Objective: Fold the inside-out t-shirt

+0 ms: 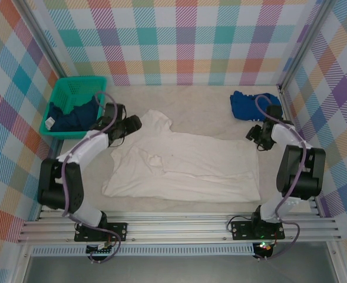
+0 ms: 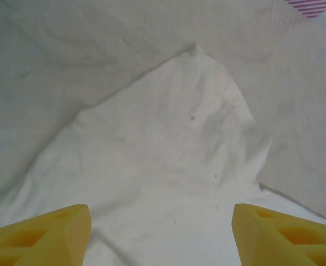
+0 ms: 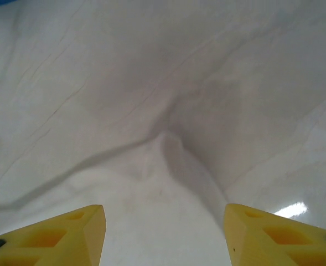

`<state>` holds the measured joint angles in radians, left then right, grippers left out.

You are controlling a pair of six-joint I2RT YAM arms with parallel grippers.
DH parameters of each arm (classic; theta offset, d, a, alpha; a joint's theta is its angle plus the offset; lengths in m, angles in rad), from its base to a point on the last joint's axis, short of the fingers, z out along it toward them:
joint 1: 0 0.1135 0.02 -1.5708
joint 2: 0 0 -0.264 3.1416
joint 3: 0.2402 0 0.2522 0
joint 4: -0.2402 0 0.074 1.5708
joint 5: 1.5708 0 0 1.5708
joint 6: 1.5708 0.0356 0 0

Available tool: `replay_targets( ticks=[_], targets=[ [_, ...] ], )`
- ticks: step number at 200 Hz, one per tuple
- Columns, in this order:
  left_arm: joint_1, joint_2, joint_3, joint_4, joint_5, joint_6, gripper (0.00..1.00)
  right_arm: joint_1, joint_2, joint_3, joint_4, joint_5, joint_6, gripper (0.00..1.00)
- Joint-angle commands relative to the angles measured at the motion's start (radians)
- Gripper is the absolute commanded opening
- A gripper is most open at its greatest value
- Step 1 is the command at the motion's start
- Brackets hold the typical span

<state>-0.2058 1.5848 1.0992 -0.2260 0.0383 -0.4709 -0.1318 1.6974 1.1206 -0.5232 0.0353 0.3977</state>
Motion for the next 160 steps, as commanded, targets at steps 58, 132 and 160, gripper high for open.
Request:
replay_targets(
  ticks=[58,132,160],
  targets=[
    [0.03,0.331,0.322,-0.07,0.025,0.132,0.69,0.005,0.211,0.151,-0.004,-0.001,-0.049,0.4],
    [0.037,0.758,0.843,-0.292,0.202,0.262,0.73,0.006,0.24,0.158,0.012,-0.021,-0.091,0.1],
    [0.029,0.898,1.044,-0.38,0.232,0.268,0.75,0.008,0.239,0.153,0.02,-0.039,-0.096,0.09]
  ],
)
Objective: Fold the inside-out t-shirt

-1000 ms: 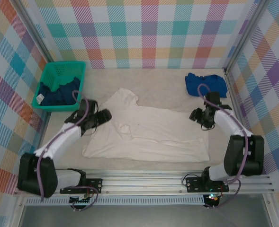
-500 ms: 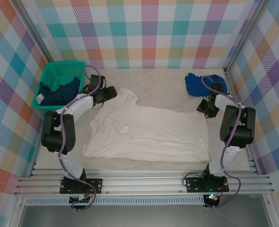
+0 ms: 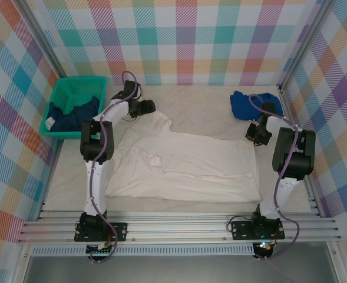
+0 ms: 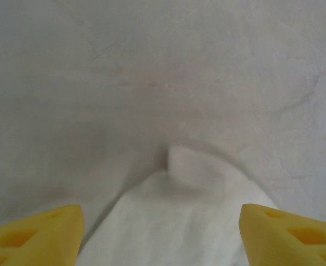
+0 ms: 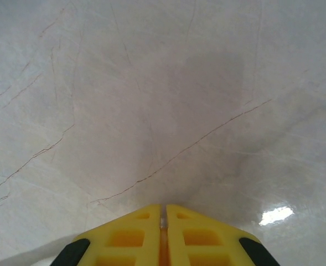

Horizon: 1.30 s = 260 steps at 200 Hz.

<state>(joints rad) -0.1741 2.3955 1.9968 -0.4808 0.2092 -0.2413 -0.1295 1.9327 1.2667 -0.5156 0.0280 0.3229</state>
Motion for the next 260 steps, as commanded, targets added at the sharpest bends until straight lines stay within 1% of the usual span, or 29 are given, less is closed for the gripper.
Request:
replay_targets(
  ticks=[1,12,22,35,81,129,159,185,210,236,260],
  targets=[
    [-0.003,0.092,0.153,-0.128,0.061,0.038,0.75,0.005,0.003,0.007,0.012,-0.032,-0.021,0.09],
    [-0.007,0.145,0.235,-0.167,0.067,0.046,0.74,0.004,0.002,0.008,0.011,-0.038,-0.022,0.09],
    [-0.011,0.187,0.301,-0.203,0.083,0.049,0.71,0.004,0.001,0.008,0.012,-0.04,-0.022,0.09],
    [-0.017,0.226,0.356,-0.238,0.101,0.052,0.64,0.005,-0.001,0.007,0.014,-0.039,-0.024,0.09],
    [-0.021,0.255,0.388,-0.238,0.114,0.068,0.4,0.004,0.012,0.024,0.012,-0.027,-0.028,0.09],
    [-0.021,0.254,0.439,-0.266,0.147,0.101,0.13,0.004,0.02,0.052,0.003,-0.006,-0.04,0.09],
    [-0.006,0.228,0.456,-0.252,0.158,0.102,0.05,0.005,0.007,0.057,-0.003,0.007,-0.053,0.08],
    [0.009,0.183,0.463,-0.257,0.168,0.11,0.01,0.004,-0.037,0.047,-0.004,-0.005,-0.064,0.08],
    [0.015,0.086,0.383,-0.23,0.201,0.106,0.0,0.005,-0.107,0.006,-0.002,-0.032,-0.068,0.08],
    [0.016,-0.092,0.153,-0.125,0.207,0.098,0.0,0.004,-0.183,-0.05,-0.014,-0.063,-0.082,0.08],
    [0.019,-0.272,-0.065,-0.043,0.181,0.098,0.0,0.005,-0.257,-0.106,-0.034,-0.062,-0.095,0.08]
  ],
)
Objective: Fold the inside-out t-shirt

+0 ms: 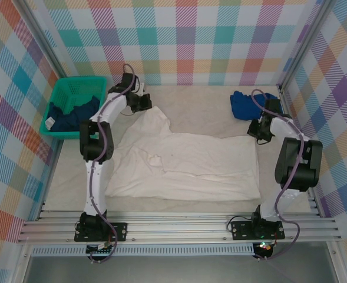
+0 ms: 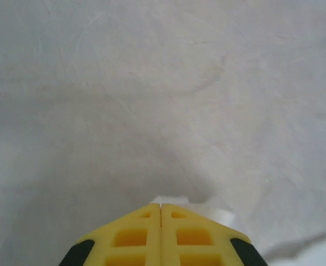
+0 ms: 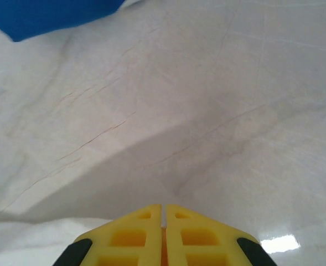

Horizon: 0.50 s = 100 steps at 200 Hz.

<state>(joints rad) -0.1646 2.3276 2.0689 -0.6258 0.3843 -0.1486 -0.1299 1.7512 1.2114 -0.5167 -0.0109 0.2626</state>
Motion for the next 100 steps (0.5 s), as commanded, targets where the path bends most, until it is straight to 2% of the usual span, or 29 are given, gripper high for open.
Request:
replay_targets(
  ticks=[1,56,100],
  targets=[
    [0.01,-0.208,-0.145,0.104,0.006,0.005,0.0,0.006,-0.077,-0.053,-0.033,-0.022,-0.035,0.08],
    [0.011,-0.594,-0.605,0.252,-0.051,-0.033,0.0,0.004,-0.247,-0.231,-0.018,-0.03,-0.024,0.08],
    [0.011,-0.859,-0.869,0.273,-0.15,-0.061,0.0,0.005,-0.364,-0.322,-0.03,-0.009,-0.002,0.06]
  ],
)
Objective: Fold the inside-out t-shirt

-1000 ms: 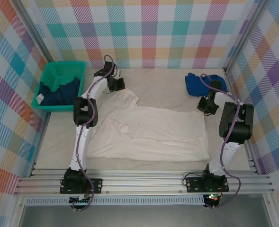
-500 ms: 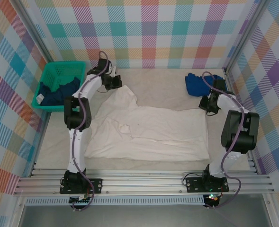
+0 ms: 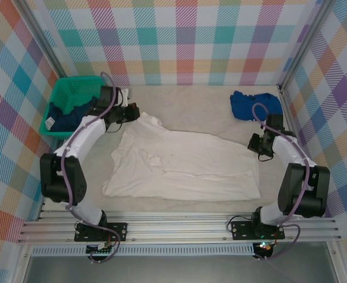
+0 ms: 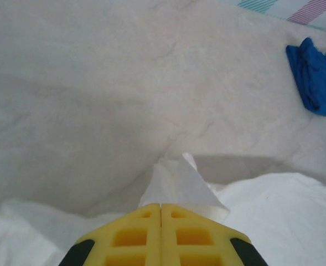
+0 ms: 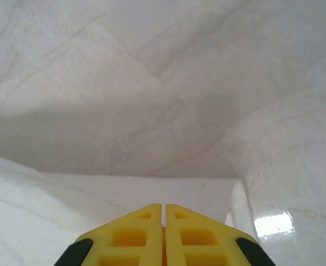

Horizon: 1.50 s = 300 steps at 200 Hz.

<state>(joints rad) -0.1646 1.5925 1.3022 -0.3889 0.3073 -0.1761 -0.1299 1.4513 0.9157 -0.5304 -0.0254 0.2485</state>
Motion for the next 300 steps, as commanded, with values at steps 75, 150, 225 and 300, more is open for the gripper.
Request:
replay_targets(
  ticks=[75,150,225,300],
  targets=[
    [0.011,-0.414,-0.373,-0.06,-0.244,-0.145,0.0,-0.001,-0.088,-0.064,-0.079,0.073,0.032,0.05],
    [0.011,-0.515,-0.565,-0.09,-0.211,-0.227,0.0,-0.005,-0.029,-0.097,-0.059,0.089,0.066,0.07],
    [0.008,-0.5,-0.727,-0.045,-0.188,-0.298,0.0,-0.005,-0.063,-0.114,-0.12,0.171,0.166,0.23],
    [0.003,-0.438,-0.776,0.018,-0.171,-0.319,0.0,0.3,-0.169,-0.117,0.033,0.147,0.142,0.41]
  ],
)
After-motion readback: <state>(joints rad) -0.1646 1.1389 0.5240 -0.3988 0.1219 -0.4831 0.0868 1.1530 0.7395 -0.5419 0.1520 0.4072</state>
